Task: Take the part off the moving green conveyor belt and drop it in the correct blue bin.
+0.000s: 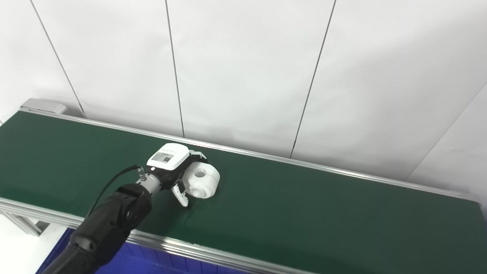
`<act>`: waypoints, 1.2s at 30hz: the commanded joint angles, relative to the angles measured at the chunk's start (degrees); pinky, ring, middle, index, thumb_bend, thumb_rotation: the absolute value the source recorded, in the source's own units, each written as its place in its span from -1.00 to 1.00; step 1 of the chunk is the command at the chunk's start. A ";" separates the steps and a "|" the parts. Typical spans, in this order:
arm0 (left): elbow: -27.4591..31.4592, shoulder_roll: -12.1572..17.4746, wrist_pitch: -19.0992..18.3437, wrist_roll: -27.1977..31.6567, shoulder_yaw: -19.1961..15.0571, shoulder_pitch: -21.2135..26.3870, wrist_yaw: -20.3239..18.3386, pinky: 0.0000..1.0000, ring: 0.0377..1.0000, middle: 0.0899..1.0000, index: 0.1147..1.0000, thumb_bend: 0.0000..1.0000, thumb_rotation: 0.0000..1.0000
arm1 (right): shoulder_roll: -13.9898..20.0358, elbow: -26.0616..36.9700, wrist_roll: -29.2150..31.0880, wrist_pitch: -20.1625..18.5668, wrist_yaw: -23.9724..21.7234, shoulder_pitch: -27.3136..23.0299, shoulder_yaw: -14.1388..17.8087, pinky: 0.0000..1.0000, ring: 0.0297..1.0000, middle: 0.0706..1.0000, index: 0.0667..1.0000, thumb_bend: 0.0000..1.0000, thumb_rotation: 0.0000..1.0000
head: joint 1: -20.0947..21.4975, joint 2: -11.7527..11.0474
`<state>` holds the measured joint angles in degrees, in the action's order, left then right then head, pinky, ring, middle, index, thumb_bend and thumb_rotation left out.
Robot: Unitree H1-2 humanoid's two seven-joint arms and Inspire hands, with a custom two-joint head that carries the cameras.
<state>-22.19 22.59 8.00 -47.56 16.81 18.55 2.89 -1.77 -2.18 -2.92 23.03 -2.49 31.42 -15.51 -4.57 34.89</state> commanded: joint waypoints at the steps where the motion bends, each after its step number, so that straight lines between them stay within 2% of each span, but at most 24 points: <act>1: -2.37 -3.21 3.46 1.26 0.72 1.15 5.83 -0.05 0.12 0.22 0.14 0.85 -0.98 | -0.70 1.70 0.14 0.50 -0.37 0.73 -0.57 1.00 0.98 0.95 1.00 0.53 1.00 | 0.02 -0.05; 2: -3.62 -3.94 4.43 1.79 0.64 1.27 7.75 -0.10 0.06 0.16 0.00 0.45 -0.95 | -0.75 1.83 0.02 0.32 -0.30 0.82 -0.62 1.00 0.98 0.95 1.00 0.54 1.00 | 0.15 -0.11; 3: -4.90 -4.65 5.40 2.43 0.50 1.42 9.57 -0.14 0.01 0.10 -0.09 0.21 -0.93 | -0.80 1.94 -0.02 0.13 -0.23 0.90 -0.67 1.00 0.98 0.94 1.00 0.55 1.00 | 0.20 -0.12; 5: -6.55 -5.40 6.40 3.25 0.47 1.63 11.77 -0.22 -0.09 -0.04 -0.17 0.08 -0.99 | -0.93 2.11 -0.10 -0.03 -0.10 1.02 -0.77 1.00 0.98 0.94 1.00 0.56 1.00 | 0.42 -0.06; 9: -9.13 -7.19 8.23 5.89 0.36 1.83 13.91 -0.27 -0.14 -0.09 -0.19 0.05 -1.00 | -1.02 1.58 -0.34 0.59 -0.01 0.94 -0.84 1.00 0.97 0.93 1.00 0.55 1.00 | 0.77 0.05; 14: -10.61 -8.55 8.28 7.88 0.75 2.04 14.57 -0.24 -0.13 -0.10 -0.18 0.05 -1.00 | -1.21 1.79 -0.77 0.32 0.09 1.06 -0.98 1.00 0.96 0.93 1.00 0.57 1.00 | 0.96 0.13; 19: -10.03 -8.67 7.16 8.36 1.42 2.15 14.03 -0.21 -0.10 -0.11 -0.17 0.05 -1.00 | -0.79 1.95 0.96 0.01 -1.02 0.92 -1.40 1.00 0.99 0.96 1.00 0.54 1.00 | 0.89 0.24; 26: -8.54 -7.73 8.07 9.58 0.83 1.91 14.19 -0.23 -0.12 -0.12 -0.16 0.05 -1.00 | -0.54 2.45 1.50 -0.43 -1.51 0.98 -1.61 1.00 1.00 0.96 1.00 0.54 1.00 | 0.40 0.72; 30: -2.21 -6.32 7.81 11.92 -0.78 -0.35 12.04 -0.21 -0.12 -0.12 -0.17 0.05 -1.00 | -0.44 3.19 1.08 -1.27 -1.23 1.23 -1.59 1.00 0.99 0.95 1.00 0.55 1.00 | -0.21 1.28; 36: 14.57 -2.39 6.03 15.14 -4.91 -7.84 5.94 -0.23 -0.14 -0.13 -0.16 0.05 -1.00 | -0.29 4.99 1.54 -2.57 -1.35 1.82 -1.66 1.00 1.00 0.95 1.00 0.56 1.00 | -2.18 3.12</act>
<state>-11.42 17.50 14.34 -33.86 13.67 11.18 9.70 -1.88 0.85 -1.59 21.06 -3.23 32.47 -16.72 -6.68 38.05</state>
